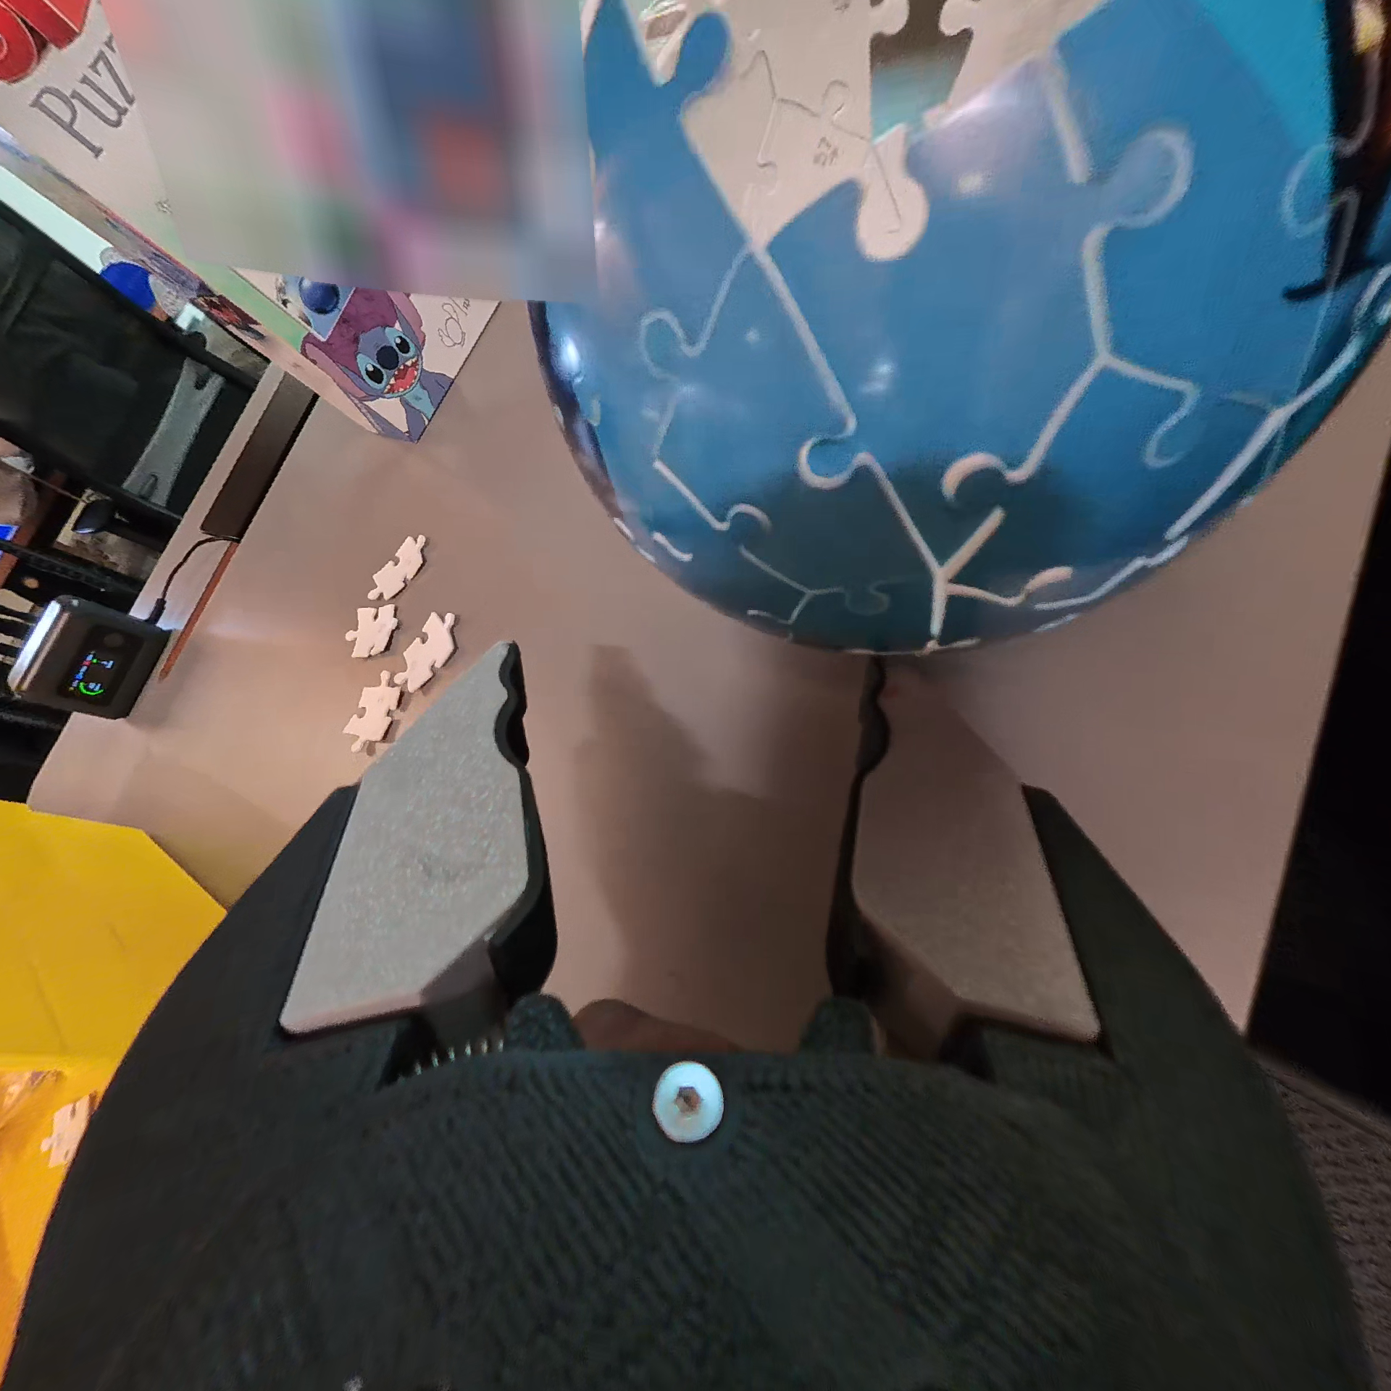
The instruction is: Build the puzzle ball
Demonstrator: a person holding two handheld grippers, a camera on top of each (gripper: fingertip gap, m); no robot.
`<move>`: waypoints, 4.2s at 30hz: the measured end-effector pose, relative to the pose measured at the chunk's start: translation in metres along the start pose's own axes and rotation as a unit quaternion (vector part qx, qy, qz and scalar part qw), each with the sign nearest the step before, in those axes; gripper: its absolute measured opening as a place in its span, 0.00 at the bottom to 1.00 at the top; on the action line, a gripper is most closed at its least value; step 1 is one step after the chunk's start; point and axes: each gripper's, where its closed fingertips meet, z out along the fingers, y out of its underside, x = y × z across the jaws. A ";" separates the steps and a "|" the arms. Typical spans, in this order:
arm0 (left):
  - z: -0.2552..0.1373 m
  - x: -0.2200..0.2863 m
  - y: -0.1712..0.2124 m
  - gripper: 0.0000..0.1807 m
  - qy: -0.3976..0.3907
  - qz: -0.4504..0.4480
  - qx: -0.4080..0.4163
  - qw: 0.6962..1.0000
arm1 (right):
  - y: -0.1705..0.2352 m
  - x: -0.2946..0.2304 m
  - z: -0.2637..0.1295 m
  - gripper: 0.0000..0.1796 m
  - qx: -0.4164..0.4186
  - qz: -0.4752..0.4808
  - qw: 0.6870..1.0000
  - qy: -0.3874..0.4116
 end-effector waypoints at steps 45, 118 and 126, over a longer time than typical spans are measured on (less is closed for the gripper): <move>0.035 0.024 -0.044 0.50 -0.004 0.011 0.012 1.000 | 0.023 0.035 -0.019 0.62 0.026 0.145 0.988 -0.035; 0.032 0.045 -0.052 0.38 -0.096 -0.026 -0.065 0.993 | 0.030 0.046 -0.049 0.63 0.052 0.115 0.992 -0.012; 0.028 0.049 -0.053 0.39 -0.093 -0.027 -0.061 0.993 | 0.029 0.047 -0.046 0.62 0.049 0.103 0.993 -0.002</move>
